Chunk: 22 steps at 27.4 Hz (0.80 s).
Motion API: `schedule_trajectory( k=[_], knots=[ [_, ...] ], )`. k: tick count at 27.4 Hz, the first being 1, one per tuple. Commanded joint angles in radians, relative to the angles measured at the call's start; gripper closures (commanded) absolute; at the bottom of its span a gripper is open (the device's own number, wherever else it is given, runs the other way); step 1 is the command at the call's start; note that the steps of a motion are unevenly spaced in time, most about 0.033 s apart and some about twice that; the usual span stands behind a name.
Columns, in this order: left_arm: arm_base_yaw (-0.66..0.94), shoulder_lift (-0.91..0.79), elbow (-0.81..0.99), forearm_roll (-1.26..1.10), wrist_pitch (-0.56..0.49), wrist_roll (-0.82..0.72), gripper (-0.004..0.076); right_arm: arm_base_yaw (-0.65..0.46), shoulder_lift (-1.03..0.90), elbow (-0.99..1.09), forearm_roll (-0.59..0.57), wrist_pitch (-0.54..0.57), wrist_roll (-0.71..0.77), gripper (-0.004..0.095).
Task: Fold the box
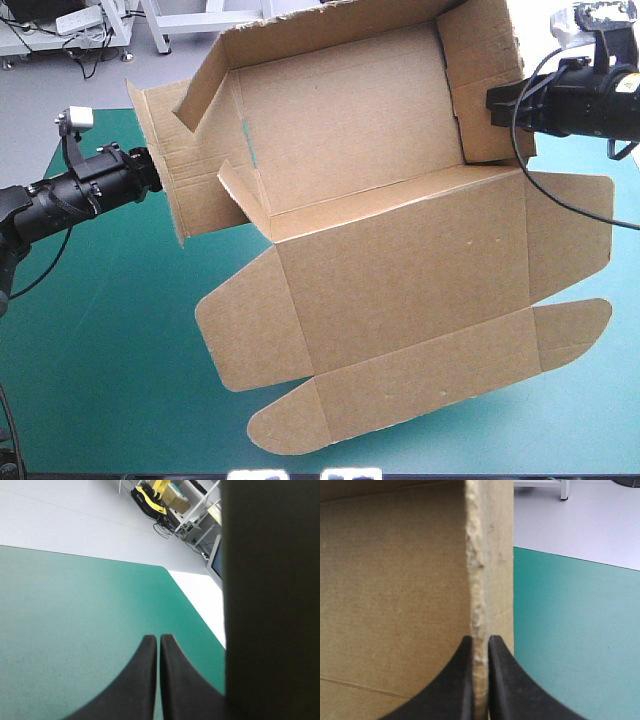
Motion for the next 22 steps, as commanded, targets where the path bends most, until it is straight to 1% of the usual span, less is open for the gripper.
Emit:
schedule_trajectory(
  k=[1, 5, 8, 14, 19, 22],
  knots=[
    [0.002, -0.026, -0.028, -0.094, 0.032, 0.006, 0.0714, -0.004, -0.006, -0.024, 0.061, -0.076, -0.007, 0.0909],
    [0.002, -0.026, -0.028, -0.178, 0.073, 0.006, 0.0714, -0.002, 0.004, 0.042, 0.052, -0.119, -0.032, 0.0908],
    [0.002, -0.026, -0.028, -0.206, 0.083, 0.006, 0.0714, -0.002, 0.004, 0.082, 0.053, -0.16, -0.039, 0.0908],
    [0.002, -0.026, -0.028, -0.197, 0.092, 0.006, 0.0713, -0.002, 0.006, 0.103, 0.056, -0.171, -0.057, 0.0908],
    [0.0, -0.024, -0.028, -0.182, 0.129, 0.006, 0.068, -0.002, 0.006, 0.103, 0.077, -0.18, -0.064, 0.0908],
    [0.0, -0.024, -0.028, -0.183, 0.144, 0.006, 0.0644, -0.002, 0.006, 0.103, 0.077, -0.18, -0.064, 0.0908]
  ],
)
